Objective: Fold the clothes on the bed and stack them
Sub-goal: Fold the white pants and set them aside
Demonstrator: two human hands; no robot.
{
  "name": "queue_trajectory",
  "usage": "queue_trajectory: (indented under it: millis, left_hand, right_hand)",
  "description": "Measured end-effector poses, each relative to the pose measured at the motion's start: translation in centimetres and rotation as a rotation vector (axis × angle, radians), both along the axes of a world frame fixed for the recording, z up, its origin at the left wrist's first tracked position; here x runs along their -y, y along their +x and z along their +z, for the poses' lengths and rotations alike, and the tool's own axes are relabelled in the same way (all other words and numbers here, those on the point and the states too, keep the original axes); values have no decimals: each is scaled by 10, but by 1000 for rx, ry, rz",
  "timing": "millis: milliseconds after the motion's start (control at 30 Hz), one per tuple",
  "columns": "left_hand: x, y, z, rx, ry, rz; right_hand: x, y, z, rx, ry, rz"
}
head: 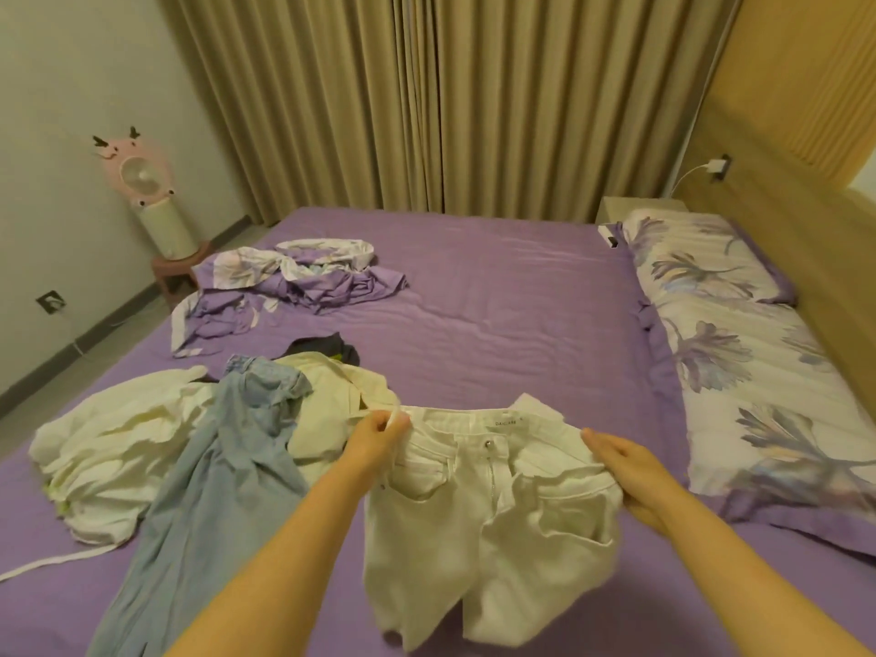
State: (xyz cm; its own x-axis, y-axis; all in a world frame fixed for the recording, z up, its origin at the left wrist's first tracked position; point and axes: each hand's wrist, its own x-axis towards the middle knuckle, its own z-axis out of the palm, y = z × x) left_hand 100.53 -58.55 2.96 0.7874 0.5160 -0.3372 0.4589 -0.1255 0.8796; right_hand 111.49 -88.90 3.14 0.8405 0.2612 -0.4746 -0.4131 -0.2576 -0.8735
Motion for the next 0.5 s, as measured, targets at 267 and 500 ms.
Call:
queue_trajectory:
  millis: [267, 500]
  left_hand:
    - [-5, -4, -129, -244, -4, 79]
    - [3, 6, -199, -64, 710, -230]
  right_hand:
    - [-12, -12, -123, -127, -16, 45]
    - [-38, -12, -190, 481, -802, 300]
